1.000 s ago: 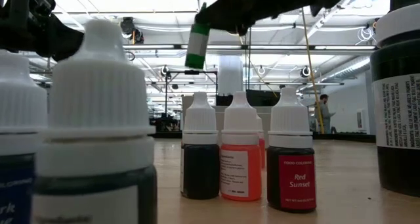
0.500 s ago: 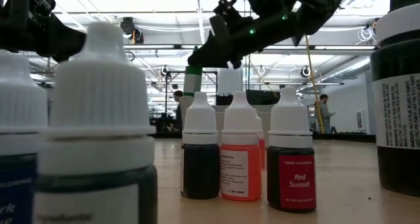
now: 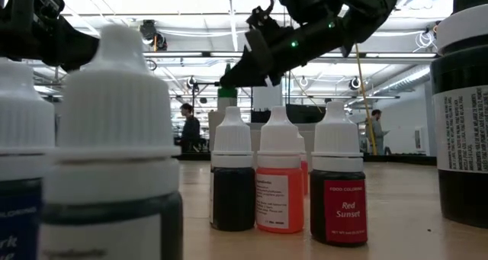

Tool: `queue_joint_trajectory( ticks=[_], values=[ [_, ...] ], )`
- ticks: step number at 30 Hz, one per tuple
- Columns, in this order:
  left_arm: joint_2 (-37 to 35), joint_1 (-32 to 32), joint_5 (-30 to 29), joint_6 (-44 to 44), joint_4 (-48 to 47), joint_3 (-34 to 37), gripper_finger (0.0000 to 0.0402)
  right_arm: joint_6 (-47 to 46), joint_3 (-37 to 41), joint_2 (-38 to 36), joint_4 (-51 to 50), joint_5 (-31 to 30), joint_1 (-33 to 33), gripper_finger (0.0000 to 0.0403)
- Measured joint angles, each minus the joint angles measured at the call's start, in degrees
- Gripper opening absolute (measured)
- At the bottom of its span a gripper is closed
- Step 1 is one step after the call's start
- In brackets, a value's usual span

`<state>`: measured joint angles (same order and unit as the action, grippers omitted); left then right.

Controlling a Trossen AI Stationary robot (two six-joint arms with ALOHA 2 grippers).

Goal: Pick & Place food coloring
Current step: Put the green food coloring bottle into the bin

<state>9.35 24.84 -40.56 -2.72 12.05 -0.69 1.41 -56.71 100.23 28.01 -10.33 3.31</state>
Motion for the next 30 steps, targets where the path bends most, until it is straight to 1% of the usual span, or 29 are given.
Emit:
queue_joint_trajectory(
  ticks=[7, 12, 30],
  values=[
    [0.0, 0.0, 0.0, 0.0, 0.0, 0.0, 0.004, -1.1, 0.0, 3.0, 1.2, 0.1, 0.0, 0.0116],
    [0.0, 0.0, 0.0, 0.0, 0.0, 0.0, 0.004, -1.2, 0.0, 4.8, 2.3, 0.0, 0.0, 0.0112],
    [0.0, 0.0, 0.0, 0.0, -0.3, 0.0, 0.004, -3.3, 2.7, 4.8, 2.9, 0.1, 0.0, 0.0118]
  ],
)
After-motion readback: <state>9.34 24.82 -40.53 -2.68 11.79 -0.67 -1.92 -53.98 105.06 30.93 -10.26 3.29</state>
